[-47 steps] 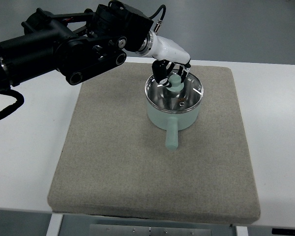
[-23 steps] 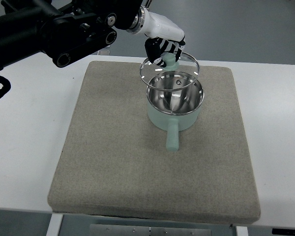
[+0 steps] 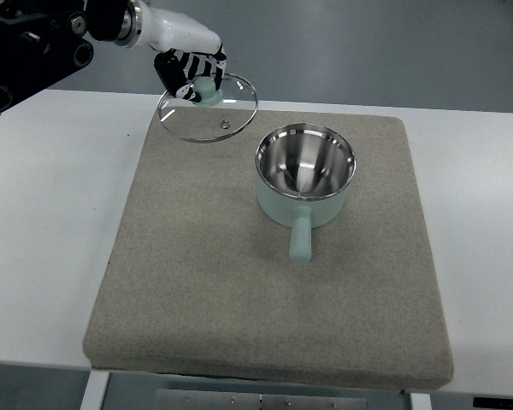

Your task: Place lid left of pot with left hand

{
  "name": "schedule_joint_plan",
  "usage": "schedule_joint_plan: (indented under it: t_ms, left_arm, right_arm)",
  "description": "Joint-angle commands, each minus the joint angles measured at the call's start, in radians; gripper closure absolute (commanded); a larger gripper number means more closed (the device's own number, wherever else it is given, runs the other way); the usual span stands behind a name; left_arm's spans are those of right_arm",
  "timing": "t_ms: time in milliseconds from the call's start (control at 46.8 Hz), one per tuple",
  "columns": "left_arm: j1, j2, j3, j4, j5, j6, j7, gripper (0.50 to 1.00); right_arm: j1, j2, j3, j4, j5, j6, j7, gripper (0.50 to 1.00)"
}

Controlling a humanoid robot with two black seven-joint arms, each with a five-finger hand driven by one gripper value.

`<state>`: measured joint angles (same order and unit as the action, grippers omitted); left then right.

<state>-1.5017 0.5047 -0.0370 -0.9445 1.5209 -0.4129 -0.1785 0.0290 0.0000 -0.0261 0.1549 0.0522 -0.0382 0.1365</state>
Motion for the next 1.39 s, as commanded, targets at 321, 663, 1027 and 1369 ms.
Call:
schedule_joint_plan:
  t_ms: [321, 663, 1027, 1369]
  left_arm:
    - [0.233, 0.011, 0.017, 0.016, 0.009, 0.197, 0.002, 1.0]
    - [0.317, 0.015, 0.028, 0.018, -0.096, 0.293, 0.002, 0.506]
    - [0.278, 0.048, 0.009, 0.075, -0.809, 0.298, 0.002, 0.506]
    - [0.348, 0.075, -0.164, 0.184, -1.352, 0.246, 0.002, 0.501]
  right_arm:
    - [0.0, 0.0, 0.0, 0.0, 0.0, 0.0, 0.0, 0.576]
    - [0.0, 0.0, 0.0, 0.0, 0.0, 0.0, 0.0, 0.576]
    - [0.0, 0.0, 0.0, 0.0, 0.0, 0.0, 0.0, 0.576]
    - [0.0, 0.0, 0.0, 0.0, 0.0, 0.0, 0.0, 0.576]
